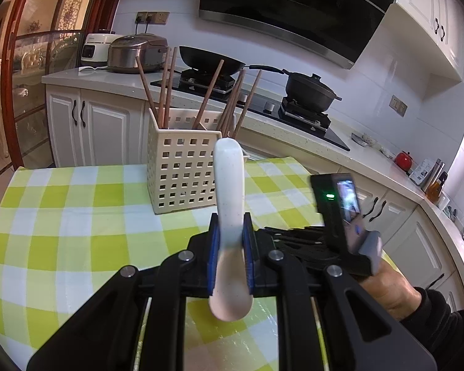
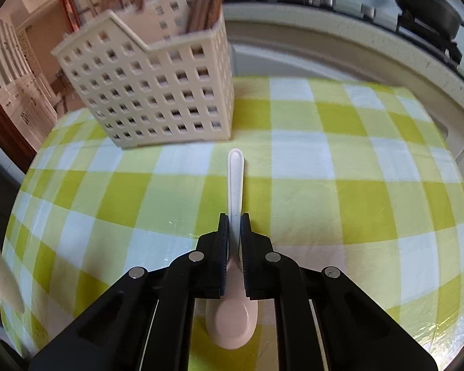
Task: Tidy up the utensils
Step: 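Lower both held spoons into the caddy and open both tools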
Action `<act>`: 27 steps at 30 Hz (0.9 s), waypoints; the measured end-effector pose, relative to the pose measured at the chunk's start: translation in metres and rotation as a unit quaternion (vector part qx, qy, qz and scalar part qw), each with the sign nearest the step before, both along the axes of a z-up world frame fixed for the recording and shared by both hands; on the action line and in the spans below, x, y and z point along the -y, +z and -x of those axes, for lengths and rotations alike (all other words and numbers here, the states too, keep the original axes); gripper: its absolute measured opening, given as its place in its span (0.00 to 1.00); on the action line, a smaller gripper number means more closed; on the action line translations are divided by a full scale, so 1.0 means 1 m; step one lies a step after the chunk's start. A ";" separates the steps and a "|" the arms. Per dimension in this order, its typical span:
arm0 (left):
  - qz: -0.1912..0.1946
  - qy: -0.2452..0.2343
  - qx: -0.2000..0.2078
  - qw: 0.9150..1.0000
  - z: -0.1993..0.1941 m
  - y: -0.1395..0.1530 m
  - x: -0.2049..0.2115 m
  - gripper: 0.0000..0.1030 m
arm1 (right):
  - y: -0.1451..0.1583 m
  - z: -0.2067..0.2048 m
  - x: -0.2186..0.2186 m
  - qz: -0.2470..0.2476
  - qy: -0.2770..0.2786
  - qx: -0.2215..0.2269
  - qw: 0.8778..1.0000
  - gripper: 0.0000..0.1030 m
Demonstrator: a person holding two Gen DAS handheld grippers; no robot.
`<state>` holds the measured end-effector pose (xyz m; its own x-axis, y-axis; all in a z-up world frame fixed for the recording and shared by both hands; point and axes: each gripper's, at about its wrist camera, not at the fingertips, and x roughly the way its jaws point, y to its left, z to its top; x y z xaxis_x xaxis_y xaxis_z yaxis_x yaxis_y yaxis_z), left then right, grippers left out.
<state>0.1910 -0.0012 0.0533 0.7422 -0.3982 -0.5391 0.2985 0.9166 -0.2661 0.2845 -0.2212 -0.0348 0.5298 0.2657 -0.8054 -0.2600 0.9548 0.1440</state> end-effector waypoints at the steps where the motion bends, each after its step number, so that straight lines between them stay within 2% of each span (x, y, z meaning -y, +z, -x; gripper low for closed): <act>1: 0.000 0.002 0.000 1.000 -0.001 0.000 -0.001 0.14 | 0.006 0.005 0.001 -0.001 0.001 0.011 1.000 0.09; 7: 0.002 0.010 0.009 1.000 -0.004 0.009 -0.003 0.14 | 0.057 0.035 0.007 -0.007 0.005 0.094 0.996 0.09; 13: 0.002 0.011 0.028 1.000 -0.015 0.039 -0.004 0.14 | 0.104 0.039 0.006 -0.016 0.025 0.144 0.989 0.09; 17: 0.011 0.020 0.048 0.999 -0.036 0.064 -0.005 0.14 | 0.128 0.031 -0.001 -0.023 0.034 0.165 0.985 0.09; 22: -0.001 0.047 0.080 0.996 -0.066 0.091 0.000 0.14 | 0.153 0.011 -0.005 -0.043 0.030 0.188 0.981 0.09; 27: -0.005 0.087 0.126 0.988 -0.102 0.105 0.002 0.14 | 0.166 -0.018 -0.005 -0.071 0.019 0.200 0.977 0.09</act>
